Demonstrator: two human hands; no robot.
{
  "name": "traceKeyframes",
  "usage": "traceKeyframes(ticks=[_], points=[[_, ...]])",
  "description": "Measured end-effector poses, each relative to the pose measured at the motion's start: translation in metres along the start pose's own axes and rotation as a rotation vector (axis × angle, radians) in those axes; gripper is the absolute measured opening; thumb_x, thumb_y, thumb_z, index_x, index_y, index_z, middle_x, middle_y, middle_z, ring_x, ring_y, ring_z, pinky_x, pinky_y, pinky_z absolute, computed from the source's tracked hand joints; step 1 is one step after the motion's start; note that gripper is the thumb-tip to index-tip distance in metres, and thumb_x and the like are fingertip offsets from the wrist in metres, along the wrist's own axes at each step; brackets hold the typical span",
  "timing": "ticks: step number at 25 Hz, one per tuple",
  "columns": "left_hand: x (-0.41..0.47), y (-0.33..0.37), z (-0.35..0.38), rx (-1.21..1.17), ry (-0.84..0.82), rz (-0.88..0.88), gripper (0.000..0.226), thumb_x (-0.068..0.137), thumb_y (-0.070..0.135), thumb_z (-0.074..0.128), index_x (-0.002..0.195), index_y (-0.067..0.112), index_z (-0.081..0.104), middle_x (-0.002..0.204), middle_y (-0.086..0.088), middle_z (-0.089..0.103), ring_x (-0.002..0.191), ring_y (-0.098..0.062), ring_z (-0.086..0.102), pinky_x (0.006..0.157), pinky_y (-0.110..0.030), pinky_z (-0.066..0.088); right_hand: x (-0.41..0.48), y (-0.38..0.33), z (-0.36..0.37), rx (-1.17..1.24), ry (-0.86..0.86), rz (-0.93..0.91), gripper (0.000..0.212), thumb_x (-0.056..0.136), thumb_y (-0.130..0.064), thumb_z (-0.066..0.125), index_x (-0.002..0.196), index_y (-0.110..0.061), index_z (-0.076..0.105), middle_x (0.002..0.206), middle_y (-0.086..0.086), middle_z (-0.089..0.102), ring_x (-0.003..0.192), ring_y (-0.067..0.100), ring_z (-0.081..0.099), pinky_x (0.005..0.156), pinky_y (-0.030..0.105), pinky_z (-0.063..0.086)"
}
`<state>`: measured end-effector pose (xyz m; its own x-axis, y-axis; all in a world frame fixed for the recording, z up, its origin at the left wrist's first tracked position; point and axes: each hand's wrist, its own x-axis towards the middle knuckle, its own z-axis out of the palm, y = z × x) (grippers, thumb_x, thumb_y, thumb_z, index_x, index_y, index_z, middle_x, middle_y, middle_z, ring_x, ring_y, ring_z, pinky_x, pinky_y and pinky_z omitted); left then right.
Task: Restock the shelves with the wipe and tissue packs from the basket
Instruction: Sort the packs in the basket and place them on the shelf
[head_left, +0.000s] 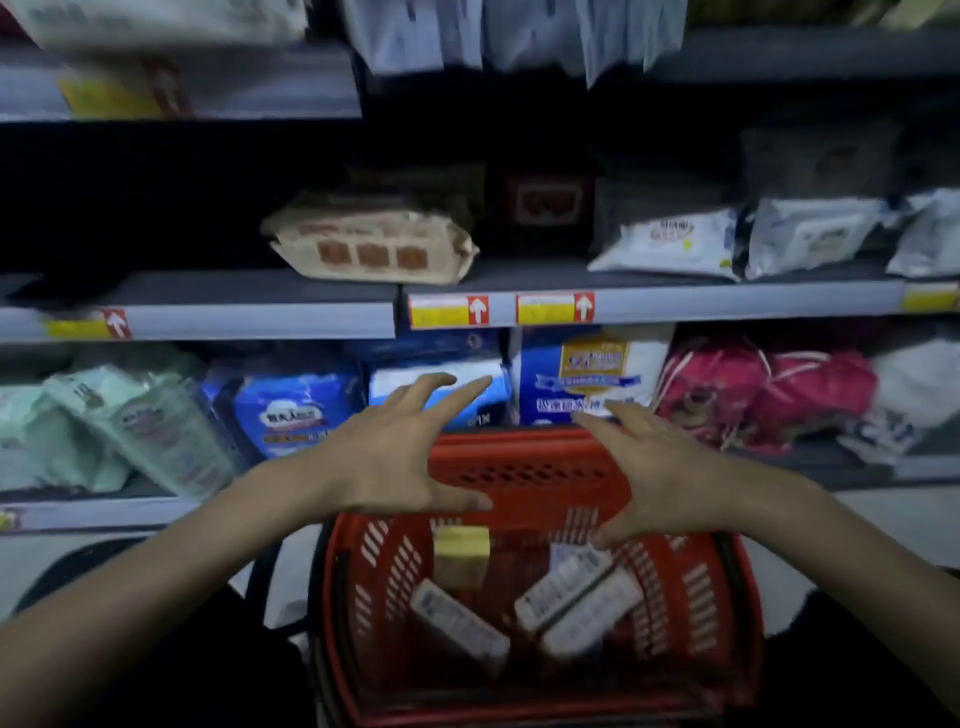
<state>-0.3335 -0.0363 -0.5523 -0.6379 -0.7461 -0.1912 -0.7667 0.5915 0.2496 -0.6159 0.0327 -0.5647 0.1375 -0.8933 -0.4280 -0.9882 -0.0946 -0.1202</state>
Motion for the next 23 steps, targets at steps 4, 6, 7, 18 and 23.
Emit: traceKeyframes(ticks=[4,6,7,18,23], points=[[0.033,-0.003,0.082,-0.131,-0.201,0.025,0.112,0.074,0.08,0.069,0.161,0.049,0.006,0.163,0.0,0.034,0.151,-0.021,0.035,0.118,-0.037,0.037,0.041,0.017,0.062,0.025,-0.273,-0.001,0.101,0.075,-0.048,0.089,0.157,-0.022,0.038,0.152,0.009,0.049,0.137,0.026,0.05,0.111,0.034,0.044],[0.05,0.0,0.126,-0.189,-0.309,-0.007,0.113,0.074,0.078,0.071,0.162,0.043,0.01,0.163,-0.003,0.039,0.15,-0.021,0.038,0.118,-0.035,0.037,0.059,0.022,0.093,0.019,-0.364,0.004,0.091,0.079,-0.042,0.088,0.154,-0.018,0.044,0.153,0.006,0.053,0.135,0.026,0.054,0.107,0.033,0.048],[0.057,0.001,0.148,-0.196,-0.346,-0.022,0.113,0.074,0.077,0.072,0.163,0.04,0.011,0.16,-0.004,0.045,0.145,-0.022,0.045,0.114,-0.032,0.041,0.066,0.025,0.108,-0.016,-0.392,0.007,0.086,0.081,-0.039,0.086,0.153,-0.016,0.046,0.152,0.007,0.054,0.134,0.027,0.055,0.106,0.033,0.049],[0.091,-0.004,0.279,-0.164,-0.468,-0.12,0.063,0.092,0.062,0.049,0.146,0.029,0.049,0.14,-0.006,0.065,0.125,-0.028,0.062,0.1,-0.04,0.052,0.075,0.033,0.196,-0.158,-0.527,0.014,0.043,0.097,-0.033,0.064,0.137,-0.019,0.058,0.133,0.007,0.063,0.118,0.028,0.063,0.087,0.032,0.053],[0.146,0.017,0.301,-0.431,-0.33,-0.221,0.035,0.102,0.027,0.057,0.136,0.02,0.06,0.12,-0.009,0.073,0.104,-0.03,0.071,0.079,-0.036,0.056,0.073,0.03,0.192,-0.096,-0.394,-0.032,0.048,0.1,-0.035,0.06,0.145,-0.021,0.051,0.141,0.008,0.059,0.124,0.03,0.059,0.091,0.035,0.051]])
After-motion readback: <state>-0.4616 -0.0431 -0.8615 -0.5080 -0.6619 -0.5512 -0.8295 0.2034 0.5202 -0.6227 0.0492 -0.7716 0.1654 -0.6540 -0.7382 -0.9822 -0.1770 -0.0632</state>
